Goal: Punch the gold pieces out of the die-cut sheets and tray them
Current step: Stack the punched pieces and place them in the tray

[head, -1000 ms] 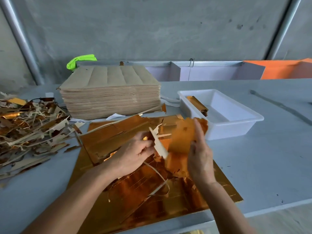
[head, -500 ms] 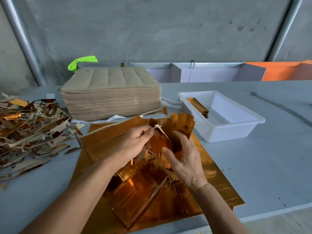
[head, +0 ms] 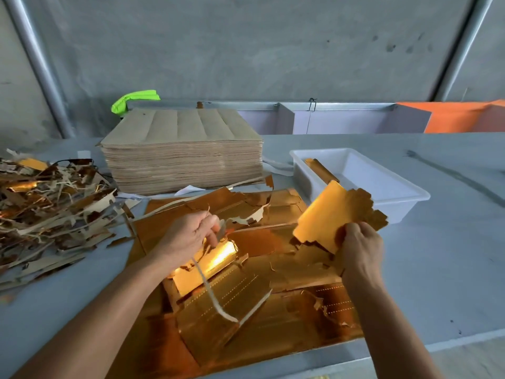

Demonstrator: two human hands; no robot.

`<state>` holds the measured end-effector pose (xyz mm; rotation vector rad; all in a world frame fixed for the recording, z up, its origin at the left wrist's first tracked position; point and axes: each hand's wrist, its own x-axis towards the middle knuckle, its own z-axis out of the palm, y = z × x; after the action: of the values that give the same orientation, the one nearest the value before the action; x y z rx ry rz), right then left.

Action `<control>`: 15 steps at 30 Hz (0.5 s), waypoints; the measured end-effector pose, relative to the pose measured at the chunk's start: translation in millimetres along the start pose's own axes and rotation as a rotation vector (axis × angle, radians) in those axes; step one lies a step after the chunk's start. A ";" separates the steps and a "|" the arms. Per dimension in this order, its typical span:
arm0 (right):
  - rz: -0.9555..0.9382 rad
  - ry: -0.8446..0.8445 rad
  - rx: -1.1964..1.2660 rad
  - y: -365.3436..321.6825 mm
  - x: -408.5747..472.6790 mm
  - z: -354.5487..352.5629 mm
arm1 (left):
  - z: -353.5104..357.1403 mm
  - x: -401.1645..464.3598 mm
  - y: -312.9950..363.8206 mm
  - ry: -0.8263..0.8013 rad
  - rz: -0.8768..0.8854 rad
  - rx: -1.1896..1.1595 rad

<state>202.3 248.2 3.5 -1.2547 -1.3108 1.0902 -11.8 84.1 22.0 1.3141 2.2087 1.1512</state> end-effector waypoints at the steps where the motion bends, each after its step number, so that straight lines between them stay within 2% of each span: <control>1: 0.021 0.010 0.008 0.0 2.9 -3.1 | -0.2 -0.3 -2.5 0.019 0.016 0.099; 7: 0.022 -0.089 -0.050 4.9 -3.4 2.3 | 23.6 0.7 -8.1 0.182 0.048 0.662; 10: -0.065 -0.091 -0.171 9.3 -9.5 10.4 | 32.4 3.8 -10.5 0.269 0.119 0.720; 13: -0.075 -0.099 -0.221 11.2 -13.1 13.4 | 38.2 1.3 -10.2 0.213 0.330 0.745; 15: -0.073 -0.101 -0.226 10.6 -16.0 11.9 | 40.4 -0.7 -11.0 0.169 0.392 0.766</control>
<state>191.5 233.2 -9.4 -1.3186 -1.5800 0.9851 7.4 99.9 -11.7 2.0793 2.7310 0.5170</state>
